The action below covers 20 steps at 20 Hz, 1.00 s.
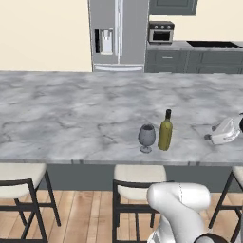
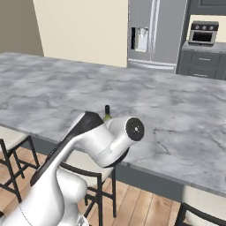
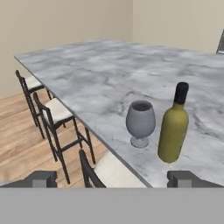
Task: There is a wine glass and glass cup on the dining counter. Place the wine bottle next to the wine glass and the juice bottle next to the glass cup.
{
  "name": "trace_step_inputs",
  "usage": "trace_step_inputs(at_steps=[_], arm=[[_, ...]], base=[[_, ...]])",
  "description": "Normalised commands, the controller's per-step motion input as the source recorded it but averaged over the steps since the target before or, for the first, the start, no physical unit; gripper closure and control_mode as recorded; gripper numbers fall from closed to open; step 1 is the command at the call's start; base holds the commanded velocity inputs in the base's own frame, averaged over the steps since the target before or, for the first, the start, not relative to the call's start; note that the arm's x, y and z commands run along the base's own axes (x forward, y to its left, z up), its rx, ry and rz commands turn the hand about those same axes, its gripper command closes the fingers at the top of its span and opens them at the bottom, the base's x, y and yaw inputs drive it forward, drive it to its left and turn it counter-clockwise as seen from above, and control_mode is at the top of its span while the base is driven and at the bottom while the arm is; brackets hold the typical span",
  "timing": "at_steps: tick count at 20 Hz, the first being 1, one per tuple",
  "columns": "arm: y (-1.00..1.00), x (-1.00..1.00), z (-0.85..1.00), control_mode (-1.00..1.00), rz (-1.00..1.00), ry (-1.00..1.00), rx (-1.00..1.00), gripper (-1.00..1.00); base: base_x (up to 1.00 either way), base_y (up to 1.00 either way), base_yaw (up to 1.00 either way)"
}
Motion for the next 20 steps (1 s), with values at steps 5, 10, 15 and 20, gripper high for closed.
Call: trace_step_inputs(at_steps=[5,10,15,20], arm=[[0.08,-0.07,0.01,-1.00,0.00,0.01,-0.03,-1.00],[0.00,0.00,0.00,-1.00,0.00,0.00,0.00,-1.00],[0.00,-0.02,0.00,-1.00,0.00,0.00,0.00,-1.00],[0.00,0.00,0.00,1.00,0.00,0.00,0.00,-1.00]], base=[[0.00,0.00,0.00],[0.00,0.00,0.00],[0.00,0.00,0.00],[-0.58,-0.02,0.00]])
